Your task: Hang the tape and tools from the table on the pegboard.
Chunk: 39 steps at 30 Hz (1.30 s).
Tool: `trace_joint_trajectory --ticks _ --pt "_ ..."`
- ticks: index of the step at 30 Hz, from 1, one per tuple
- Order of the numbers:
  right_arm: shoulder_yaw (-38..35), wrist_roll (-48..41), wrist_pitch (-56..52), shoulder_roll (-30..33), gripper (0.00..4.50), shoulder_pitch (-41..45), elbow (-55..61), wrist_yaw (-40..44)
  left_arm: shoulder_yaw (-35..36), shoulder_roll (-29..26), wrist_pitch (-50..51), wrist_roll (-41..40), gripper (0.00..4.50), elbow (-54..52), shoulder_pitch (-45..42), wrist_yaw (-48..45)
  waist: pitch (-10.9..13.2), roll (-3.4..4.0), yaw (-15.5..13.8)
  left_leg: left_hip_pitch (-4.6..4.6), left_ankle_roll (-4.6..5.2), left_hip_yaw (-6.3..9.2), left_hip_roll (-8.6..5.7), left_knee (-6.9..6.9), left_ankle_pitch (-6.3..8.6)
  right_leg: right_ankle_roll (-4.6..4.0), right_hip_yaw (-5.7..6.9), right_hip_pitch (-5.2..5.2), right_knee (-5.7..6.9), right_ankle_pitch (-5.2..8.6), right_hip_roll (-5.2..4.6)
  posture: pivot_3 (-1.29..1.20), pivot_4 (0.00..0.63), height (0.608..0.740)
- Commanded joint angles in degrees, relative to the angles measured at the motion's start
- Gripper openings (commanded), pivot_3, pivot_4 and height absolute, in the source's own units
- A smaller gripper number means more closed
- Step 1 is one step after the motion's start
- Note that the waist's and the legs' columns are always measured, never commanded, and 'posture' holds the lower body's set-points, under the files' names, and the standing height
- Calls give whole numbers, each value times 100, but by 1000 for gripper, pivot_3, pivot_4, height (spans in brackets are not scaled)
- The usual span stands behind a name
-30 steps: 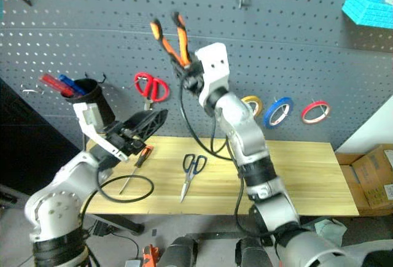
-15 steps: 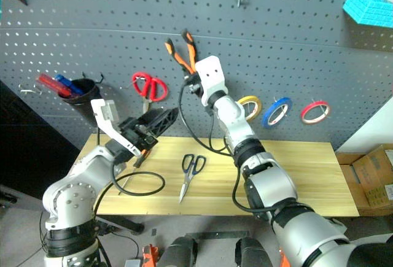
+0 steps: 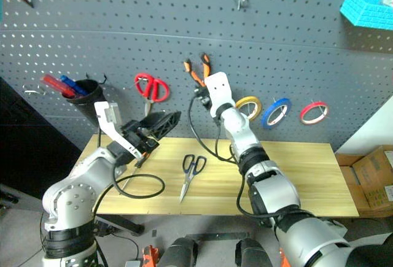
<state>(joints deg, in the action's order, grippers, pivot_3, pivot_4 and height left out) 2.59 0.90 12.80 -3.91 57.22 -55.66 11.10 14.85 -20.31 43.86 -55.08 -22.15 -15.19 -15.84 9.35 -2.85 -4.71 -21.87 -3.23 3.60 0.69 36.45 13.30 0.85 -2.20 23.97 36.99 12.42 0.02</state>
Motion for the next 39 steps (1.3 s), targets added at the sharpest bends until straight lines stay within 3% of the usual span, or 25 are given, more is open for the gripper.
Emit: trace_joint_trajectory --ticks 1,2,6,12,18,21,24,28,39 --pt "-74 -39 -311 118 4054 -114 297 -11 -32 -34 -47 -20 4500 -50 -90 -87 0 0 8 0 1 -2 0 1 -1 -3 -2 0 0 1 0 268 83 740" --pt "-71 -26 -370 133 4425 -145 398 -31 -31 -41 -44 -21 4500 -42 -99 -92 0 0 14 -1 2 -3 0 1 -2 -5 -3 1 0 0 0 268 83 740" --pt "-36 -63 -828 181 4471 -420 1117 53 -49 -132 9 27 4500 -48 -62 -77 2 4 32 -4 3 -7 3 0 -3 2 -6 10 6 -7 1 252 84 740" --pt "265 -372 -2711 584 4471 -1741 4238 854 -152 -406 176 474 4500 -255 217 317 7 10 25 -7 2 -4 3 -23 -2 14 -5 15 -7 -11 0 235 107 740" --pt "498 -1407 -4949 1050 4471 -2613 6832 1625 -750 -448 230 1420 4500 -114 686 646 44 63 36 -6 3 -9 2 -35 -1 9 -7 20 -9 12 -4 212 141 740" --pt "537 -2361 -5842 1577 4471 -3116 7675 2452 -1430 -117 111 2206 4500 468 663 978 53 80 39 2 3 -6 9 -35 -1 -18 -2 18 -1 28 3 199 155 740" --pt "803 -2320 -5628 2265 4471 -3443 7837 2998 -1822 272 -67 2825 4500 1017 646 1265 69 90 42 1 4 -7 1 -31 -1 -18 -3 11 -10 30 0 182 167 740" --pt "887 -2505 -5509 2535 4471 -3519 7821 3328 -1888 503 78 3662 4500 1405 777 2006 145 80 216 -4 4 -25 0 -26 -1 -15 -16 18 -12 28 -6 145 203 740" --pt "1627 -1745 -4130 3050 4471 -3501 7309 4073 -1887 1011 742 3961 4500 1733 1027 1944 421 88 348 -20 5 -11 1 -36 2 28 -5 31 -11 22 -6 104 268 740"
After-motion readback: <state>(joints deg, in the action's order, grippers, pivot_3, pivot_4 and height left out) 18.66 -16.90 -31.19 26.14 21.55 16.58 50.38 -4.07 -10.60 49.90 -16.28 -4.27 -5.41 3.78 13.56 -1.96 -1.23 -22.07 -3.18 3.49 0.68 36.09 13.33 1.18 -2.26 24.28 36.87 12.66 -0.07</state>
